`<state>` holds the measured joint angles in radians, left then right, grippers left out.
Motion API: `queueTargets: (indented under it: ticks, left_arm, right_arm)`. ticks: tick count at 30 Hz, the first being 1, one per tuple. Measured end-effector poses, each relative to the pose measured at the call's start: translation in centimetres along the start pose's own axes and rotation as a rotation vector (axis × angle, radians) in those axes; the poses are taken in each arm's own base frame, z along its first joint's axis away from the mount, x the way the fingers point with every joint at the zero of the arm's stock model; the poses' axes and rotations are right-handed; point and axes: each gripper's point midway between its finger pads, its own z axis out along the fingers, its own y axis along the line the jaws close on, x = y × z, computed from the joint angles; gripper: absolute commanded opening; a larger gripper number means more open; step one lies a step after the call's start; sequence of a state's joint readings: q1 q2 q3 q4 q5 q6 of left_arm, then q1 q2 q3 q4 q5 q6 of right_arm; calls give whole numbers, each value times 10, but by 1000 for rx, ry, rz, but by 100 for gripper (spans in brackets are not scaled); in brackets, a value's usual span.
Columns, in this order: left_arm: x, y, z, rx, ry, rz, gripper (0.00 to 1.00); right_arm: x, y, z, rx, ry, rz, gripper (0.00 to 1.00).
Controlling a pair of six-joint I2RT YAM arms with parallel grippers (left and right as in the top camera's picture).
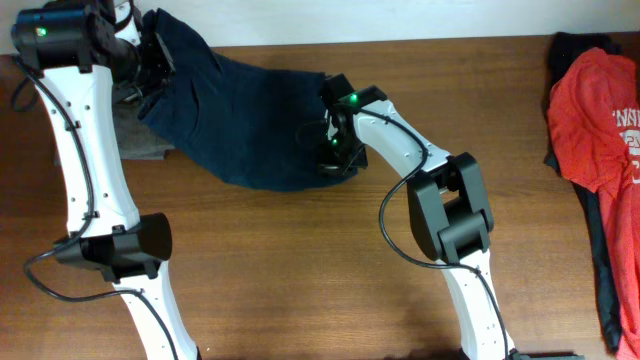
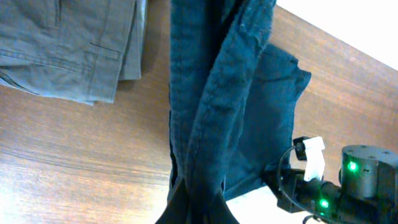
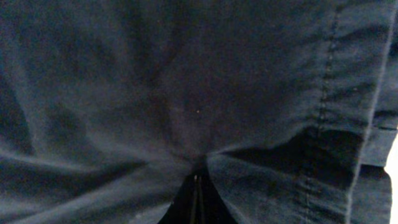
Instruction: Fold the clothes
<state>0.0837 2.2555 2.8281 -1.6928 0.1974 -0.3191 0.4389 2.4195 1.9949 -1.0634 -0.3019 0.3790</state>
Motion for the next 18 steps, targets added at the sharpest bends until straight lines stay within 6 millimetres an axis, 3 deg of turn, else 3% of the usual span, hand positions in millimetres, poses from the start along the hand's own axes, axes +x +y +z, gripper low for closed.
queueTargets:
  ticks: [5,9,14,18]
  left_arm:
    - [3,-6,1,-2,3,15,2]
    - [7,-27,6,14,0,58,10]
    - [14,-70,20,64,-10,145,10]
    - [26,-91,34,79,17,187,5]
  right_arm:
    - [4,24,7,-19,-11,-41,4]
    - [8,38,10,-31,-13,-54,4]
    - [7,35,9,-33,-13,-38,4]
    - [9,25,7,-26,11,-11,4]
